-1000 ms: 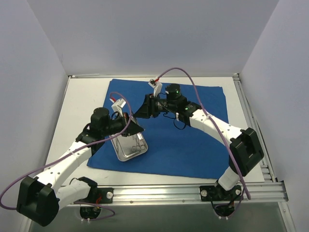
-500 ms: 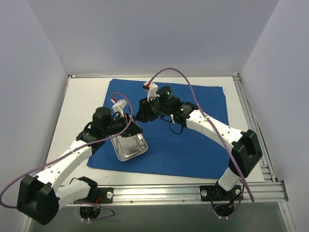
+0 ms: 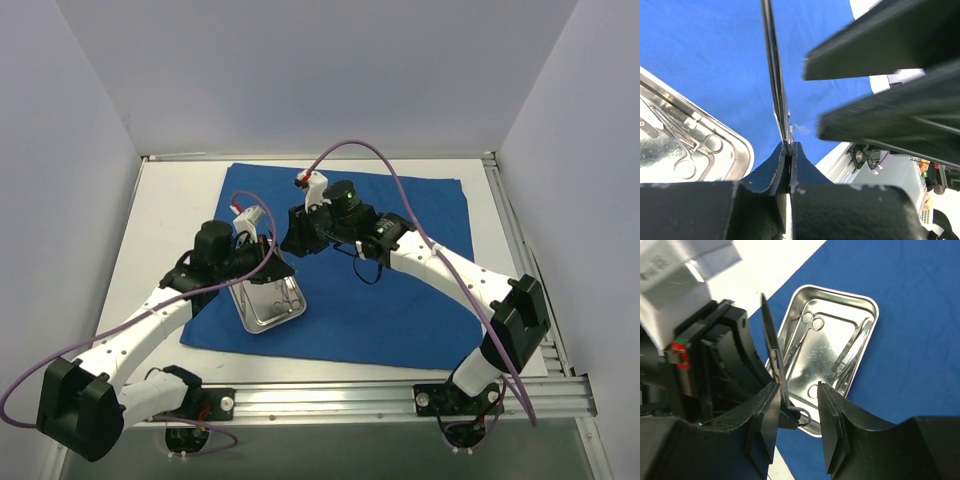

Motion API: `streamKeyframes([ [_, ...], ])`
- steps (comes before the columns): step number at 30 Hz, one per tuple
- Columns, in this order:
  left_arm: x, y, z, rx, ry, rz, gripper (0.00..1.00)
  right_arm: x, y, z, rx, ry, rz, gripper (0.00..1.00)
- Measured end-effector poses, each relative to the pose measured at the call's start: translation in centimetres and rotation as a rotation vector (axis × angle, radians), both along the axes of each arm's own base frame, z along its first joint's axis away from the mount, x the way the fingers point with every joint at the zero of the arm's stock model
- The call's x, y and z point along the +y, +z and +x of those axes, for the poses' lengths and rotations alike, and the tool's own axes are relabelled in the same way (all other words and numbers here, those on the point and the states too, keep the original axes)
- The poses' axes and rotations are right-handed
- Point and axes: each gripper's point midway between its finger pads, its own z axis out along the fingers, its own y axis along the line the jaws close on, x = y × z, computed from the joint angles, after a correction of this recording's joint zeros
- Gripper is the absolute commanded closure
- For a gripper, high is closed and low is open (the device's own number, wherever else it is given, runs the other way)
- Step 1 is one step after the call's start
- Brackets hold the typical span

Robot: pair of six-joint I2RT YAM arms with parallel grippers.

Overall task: Open and lay out the surgical kit
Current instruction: Place the medical item in the surgical kit.

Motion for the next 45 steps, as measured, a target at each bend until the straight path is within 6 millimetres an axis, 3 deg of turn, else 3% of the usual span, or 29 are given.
streamKeyframes([
  [15, -0.2, -0.5, 0.0, 0.019, -0.010, 0.002, 0.98, 1.3, 1.9, -0.5, -0.030, 0.043, 0.034, 0.64],
  [22, -0.5, -0.1, -0.2, 0.013, -0.027, -0.015, 0.98, 2.0, 0.1, -0.2, -0.001, 0.062, 0.013, 0.65],
  [24, -0.5, 0.0, -0.2, 0.013, -0.031, -0.019, 0.98, 2.2, -0.5, -0.2, 0.009, 0.067, 0.004, 0.69],
  [27, -0.5, -0.1, -0.2, 0.016, -0.030, -0.019, 0.97, 2.5, -0.9, -0.2, 0.019, 0.080, 0.005, 0.92],
  [28, -0.5, -0.1, -0.2, 0.018, -0.029, -0.019, 0.91, 2.5, -0.8, -0.2, 0.015, 0.079, 0.004, 1.00],
  [29, -0.5, -0.1, -0.2, 0.018, -0.030, -0.019, 0.65, 2.6, -0.8, -0.2, 0.011, 0.079, 0.000, 1.00],
  [30, -0.5, -0.1, -0.2, 0.014, -0.029, -0.018, 0.56, 2.5, -0.8, -0.2, 0.009, 0.079, -0.003, 1.00],
  [32, -0.5, -0.1, -0.1, 0.013, -0.025, -0.015, 0.45, 2.4, -0.7, 0.2, 0.001, 0.058, -0.014, 1.00],
  [34, -0.2, 0.0, 0.3, 0.005, -0.002, -0.006, 0.44, 2.0, -0.9, 0.7, -0.007, 0.038, -0.036, 1.00],
  [36, 0.4, 0.0, 0.7, 0.000, 0.031, 0.011, 0.38, 1.5, -1.1, 1.6, -0.022, 0.012, -0.060, 1.00],
  [37, 0.8, 0.1, 1.0, -0.008, 0.053, 0.020, 0.18, 0.9, -1.4, 2.2, -0.024, -0.003, -0.073, 1.00],
  [40, 2.7, 0.5, 1.9, -0.023, 0.140, 0.062, 0.14, -2.2, -2.3, 5.1, -0.028, -0.078, -0.125, 1.00],
  [45, 5.7, 2.1, 3.4, -0.057, 0.244, 0.152, 0.14, -10.7, -4.7, 13.2, -0.049, -0.276, -0.318, 1.00],
])
